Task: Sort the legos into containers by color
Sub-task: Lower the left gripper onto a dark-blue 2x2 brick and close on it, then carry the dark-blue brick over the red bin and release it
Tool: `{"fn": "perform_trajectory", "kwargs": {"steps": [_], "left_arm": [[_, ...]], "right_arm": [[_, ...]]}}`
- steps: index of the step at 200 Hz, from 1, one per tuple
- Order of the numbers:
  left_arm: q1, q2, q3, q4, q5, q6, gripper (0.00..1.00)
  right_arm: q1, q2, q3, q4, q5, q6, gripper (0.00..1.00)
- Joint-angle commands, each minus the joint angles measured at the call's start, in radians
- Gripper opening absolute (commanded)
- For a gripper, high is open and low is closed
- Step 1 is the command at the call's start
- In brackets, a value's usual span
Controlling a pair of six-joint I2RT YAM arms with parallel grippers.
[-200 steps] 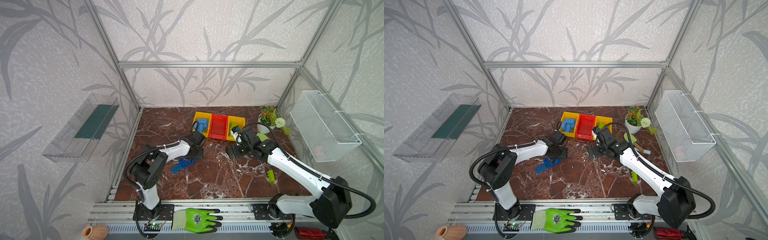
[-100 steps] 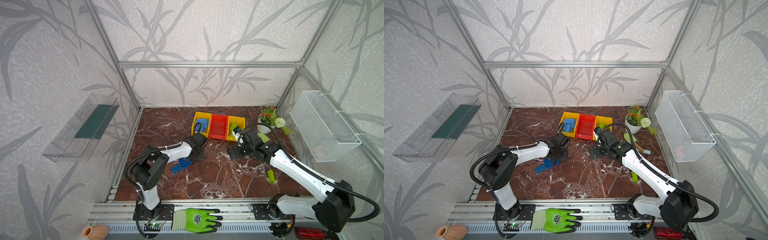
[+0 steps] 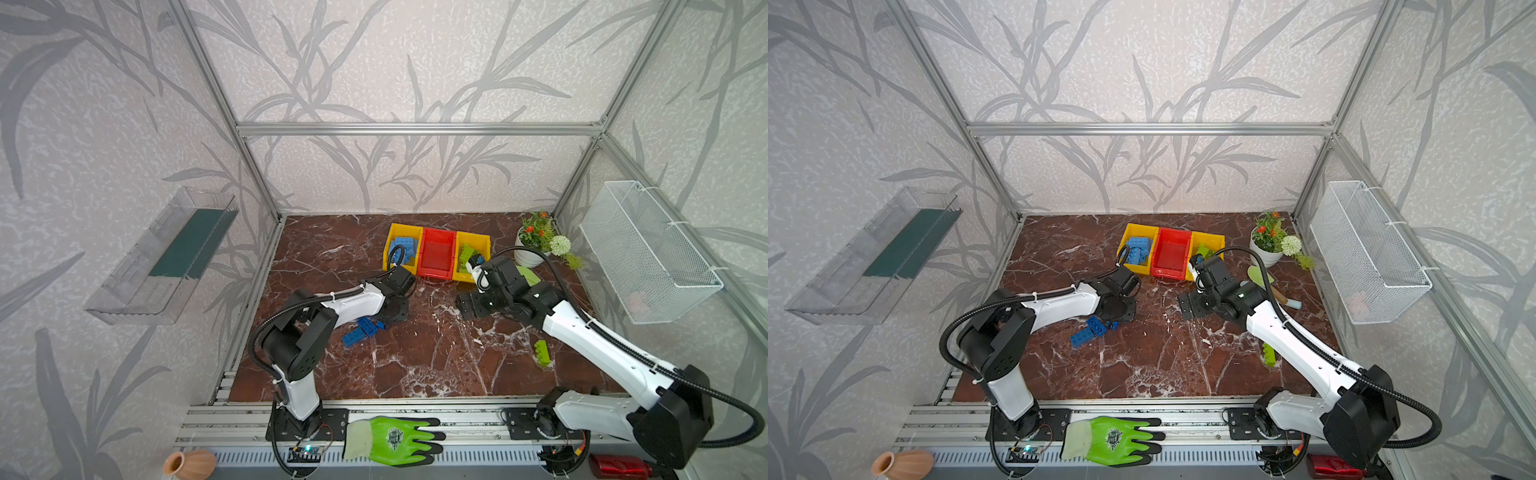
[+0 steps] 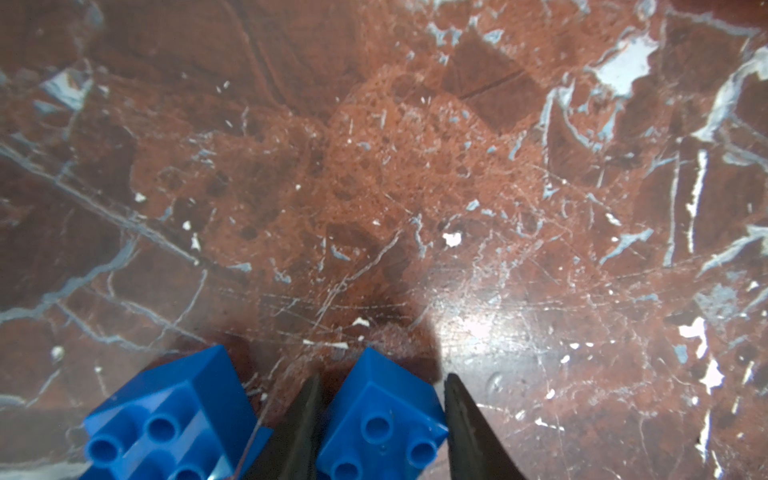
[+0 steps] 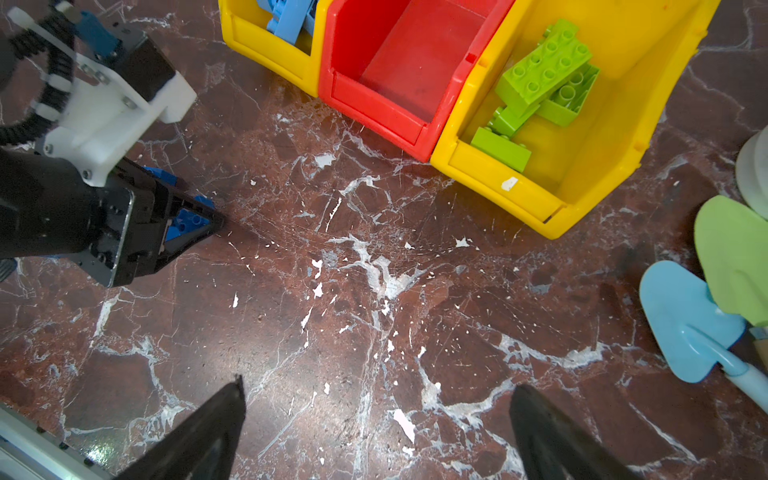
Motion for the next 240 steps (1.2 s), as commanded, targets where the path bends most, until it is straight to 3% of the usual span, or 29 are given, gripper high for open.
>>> {"fn": "perform_trajectory", "kwargs": {"steps": [1, 55, 93, 149, 218, 240], "left_arm": [[-0.005, 0.012, 0.056, -0.059, -0.027, 0.02, 0.3], [-0.004, 0.032, 0.163, -0.112, -0.037, 0.041, 0.29], [-0.005, 0.1, 0.342, -0.176, -0.043, 0.077, 0.29], [-0.004, 0.305, 0.763, -0.296, -0.036, 0.14, 0.29], [0.002, 0.674, 1.345, -0.426, -0.02, 0.177, 0.29], [0.011, 0.775, 1.491, -0.451, 0.002, 0.179, 0.36]], "right_arm": [[-0.007, -0.026, 0.01, -0.025, 0.016, 0.012, 0.99], [-0.02, -0.049, 0.004, -0.03, 0.028, 0.018, 0.99], [-0.03, -0.088, -0.006, -0.046, 0.034, 0.029, 0.99], [-0.045, -0.164, -0.047, -0.077, 0.028, 0.047, 0.99], [-0.066, -0.211, -0.05, -0.11, 0.023, 0.029, 0.99], [-0.087, -0.208, -0.037, -0.124, 0.025, 0.019, 0.99]]}}
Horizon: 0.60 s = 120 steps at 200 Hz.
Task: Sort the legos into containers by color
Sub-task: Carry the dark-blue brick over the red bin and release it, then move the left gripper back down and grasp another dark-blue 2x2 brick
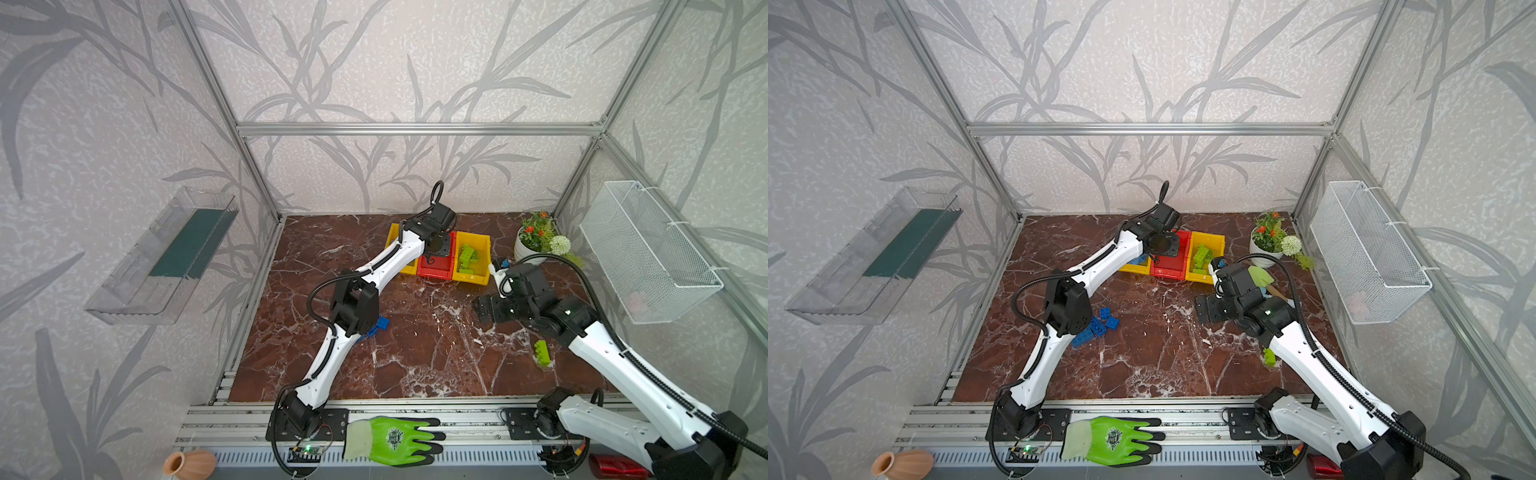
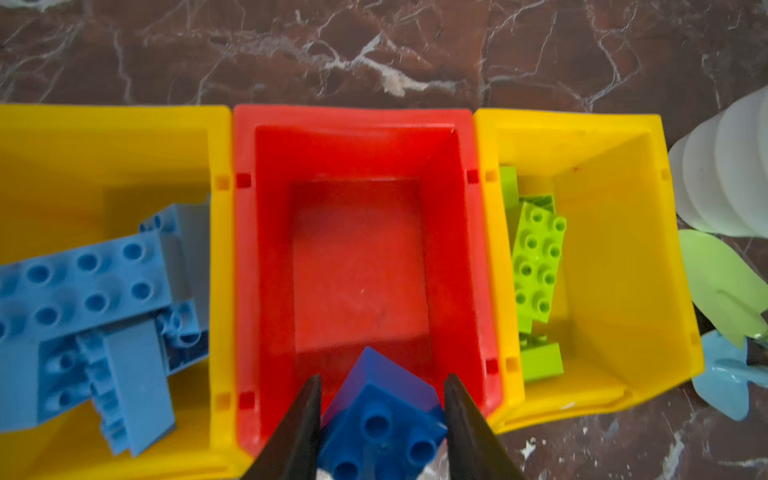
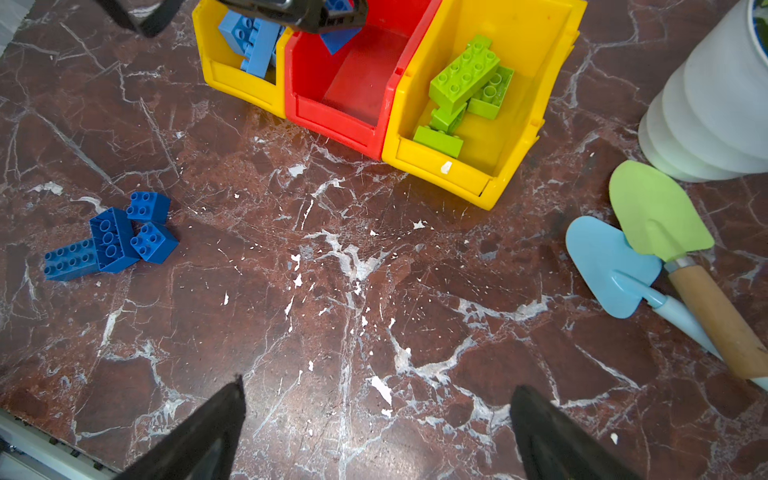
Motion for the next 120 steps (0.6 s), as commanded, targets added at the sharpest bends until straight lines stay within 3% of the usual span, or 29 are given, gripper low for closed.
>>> {"fn": "perform_trajectory", "kwargs": {"steps": [1, 56, 75, 99, 120], "left_arm": [[0.01, 0.084, 0.13, -0.088, 0.021, 0.024, 0.36], [0.044, 0.088, 0.146, -0.054, 0.067, 0.001, 0.67], [0.048, 0.046, 0.135, -0.06, 0.142, 0.0, 0.71], [0.043, -0.087, -0.017, 0.0, 0.176, -0.007, 0.72], [0.038, -0.255, -0.248, 0.08, 0.145, -0.01, 0.71]], "right_arm": [[-0.021, -0.008, 0.022, -0.044, 0.004, -0.017, 0.99], [-0.063, 0.004, 0.061, -0.059, -0.006, -0.03, 0.99], [-0.063, 0.014, 0.065, -0.051, -0.022, -0.03, 0.99], [-0.063, 0.043, 0.074, -0.044, -0.068, -0.028, 0.99], [-0.061, 0.042, 0.072, -0.024, -0.104, -0.019, 0.99]]}}
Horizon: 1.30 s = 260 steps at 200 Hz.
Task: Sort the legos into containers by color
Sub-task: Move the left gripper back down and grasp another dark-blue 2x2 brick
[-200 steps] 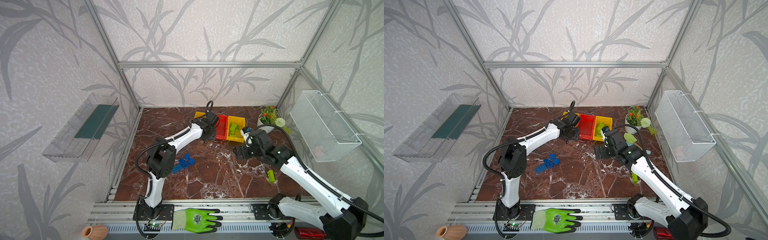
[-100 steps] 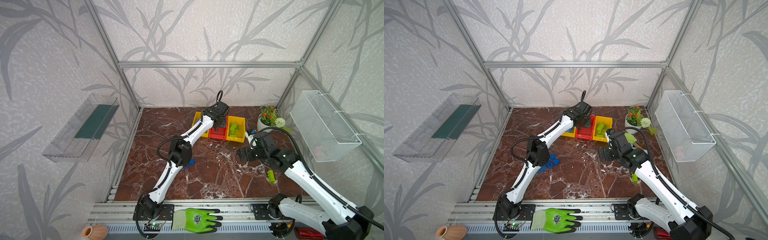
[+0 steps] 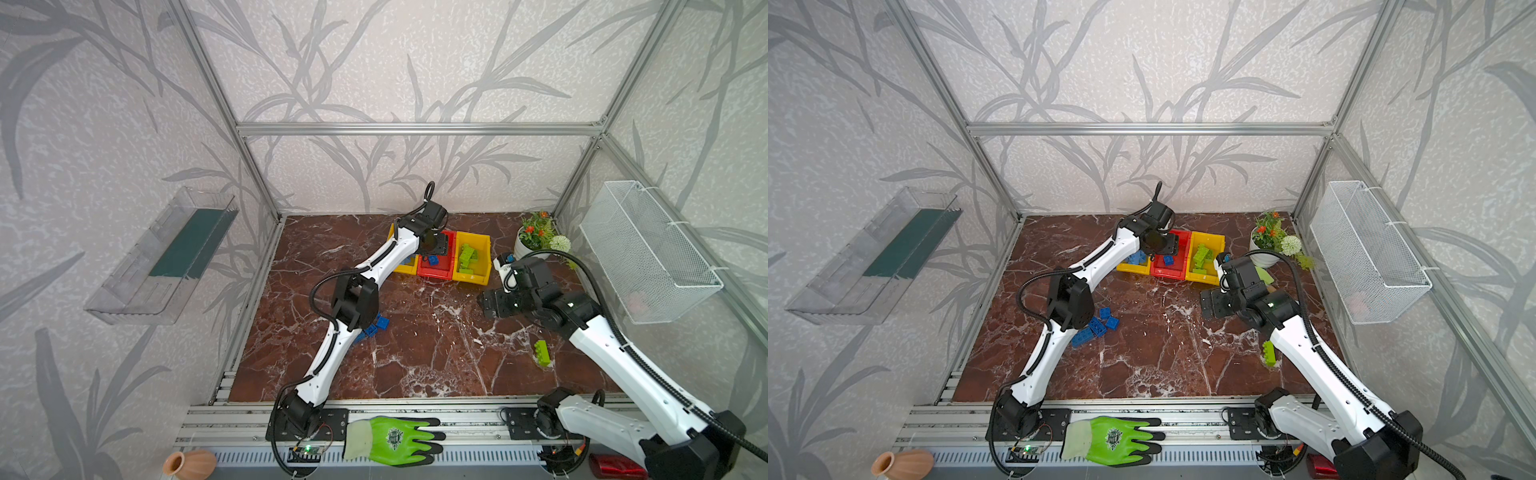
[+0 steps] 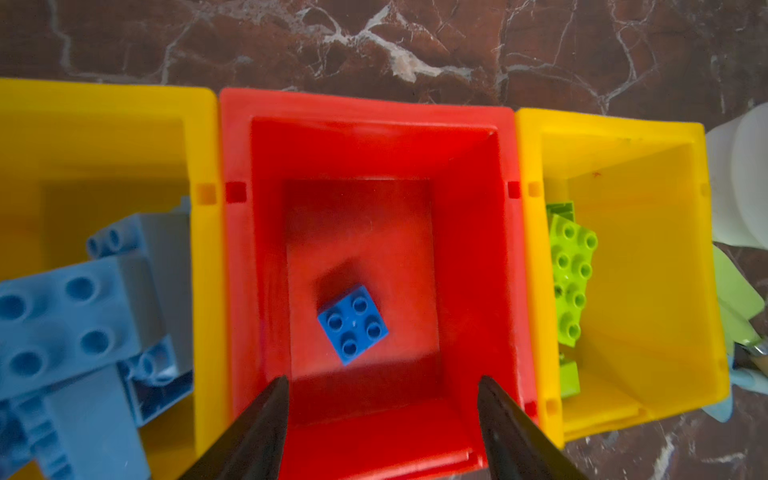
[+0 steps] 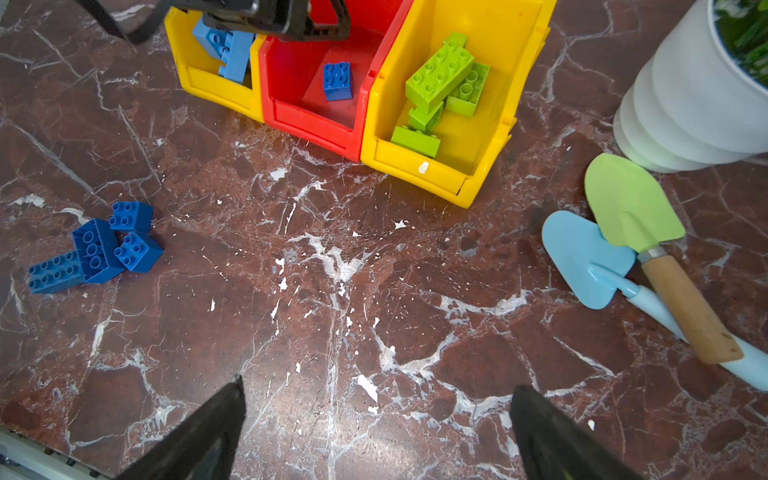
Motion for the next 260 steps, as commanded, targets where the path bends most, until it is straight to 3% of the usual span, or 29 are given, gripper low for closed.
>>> {"fn": "perform_trajectory", "kwargs": {"steps": [1, 60, 103, 133, 200, 260], "left_arm": [[-0.014, -0.219, -0.174, 0.08, 0.011, -0.001, 0.71], [-0.013, -0.665, -0.926, 0.196, -0.225, -0.03, 0.71], [-0.012, -0.83, -1.273, 0.259, -0.251, -0.141, 0.71], [-0.006, -0.835, -1.321, 0.229, -0.364, -0.191, 0.71], [0.049, -0.759, -1.356, 0.32, -0.276, -0.226, 0.68], [0.072, -0.713, -1.346, 0.316, -0.231, -0.251, 0.48]], "right_arm": [[-0.001, 0.001, 0.026, 0.012, -0.055, 0.003, 0.99], [0.057, 0.073, 0.03, 0.076, -0.113, 0.018, 0.99], [0.185, 0.138, 0.052, 0.1, -0.056, 0.043, 0.99], [0.245, 0.151, 0.043, 0.11, -0.024, 0.07, 0.99], [0.279, 0.122, 0.045, 0.058, 0.043, 0.082, 0.99], [0.278, 0.127, 0.041, 0.058, 0.063, 0.077, 0.99]]}}
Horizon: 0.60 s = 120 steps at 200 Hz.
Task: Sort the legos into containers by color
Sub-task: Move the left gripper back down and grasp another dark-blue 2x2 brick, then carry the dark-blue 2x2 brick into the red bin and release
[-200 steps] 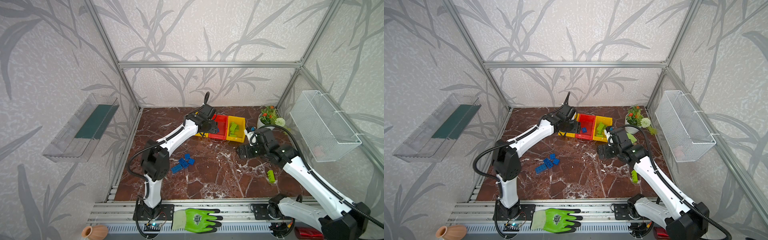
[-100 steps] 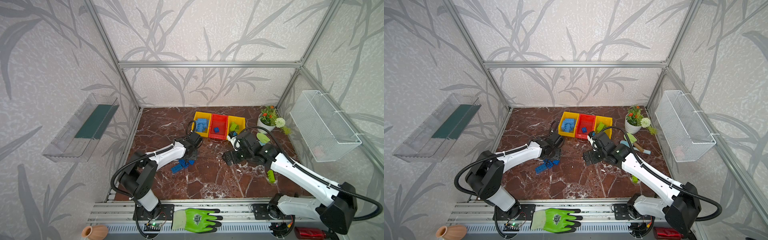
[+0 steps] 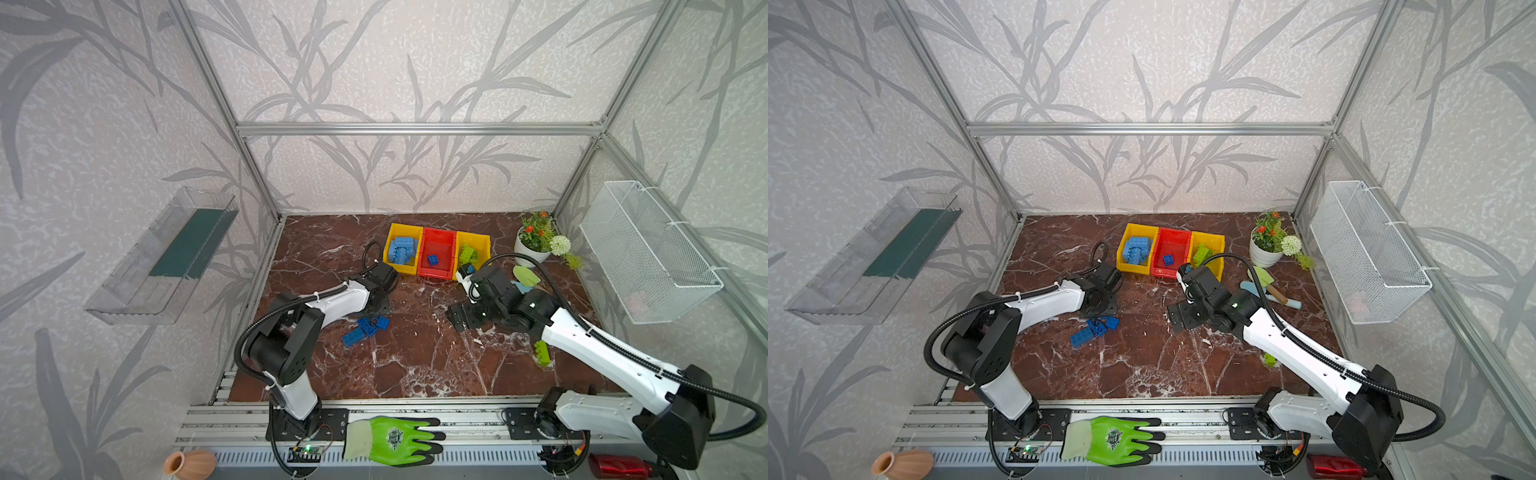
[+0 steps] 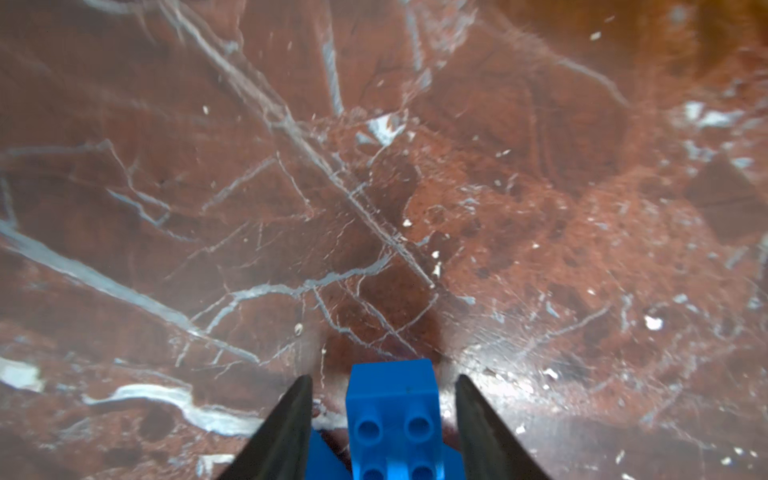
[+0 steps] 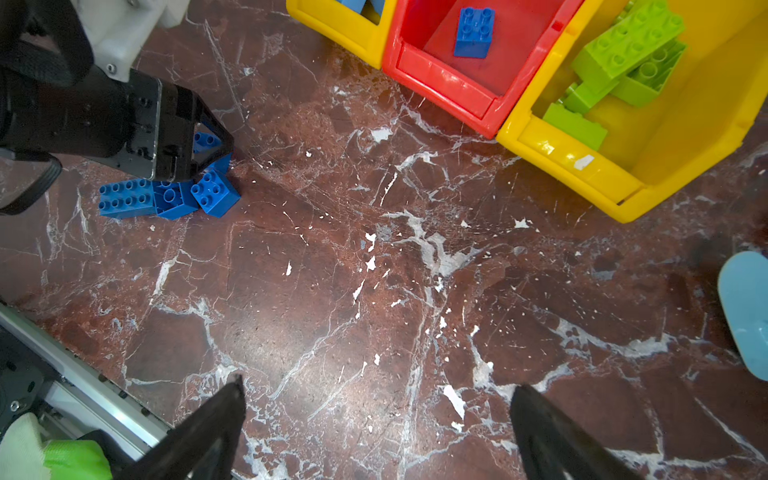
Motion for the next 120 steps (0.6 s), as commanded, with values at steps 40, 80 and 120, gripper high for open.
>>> {"fn": "perform_trajectory", "kwargs": {"steps": [40, 80, 120], "left_arm": [[0.0, -0.009, -0.031, -0.011, 0.029, -0.055, 0.43], [-0.001, 0.046, -0.006, -0.008, 0.062, -0.065, 0.2], [-0.011, 0.061, 0.124, -0.078, 0.046, -0.038, 0.09]], "right_arm": [[0.002, 0.004, 0.015, 0.0, 0.023, -0.002, 0.99], [0.001, 0.0, 0.009, 0.001, 0.041, -0.01, 0.99], [-0.009, -0.044, -0.01, 0.005, 0.063, -0.012, 0.99]]}}
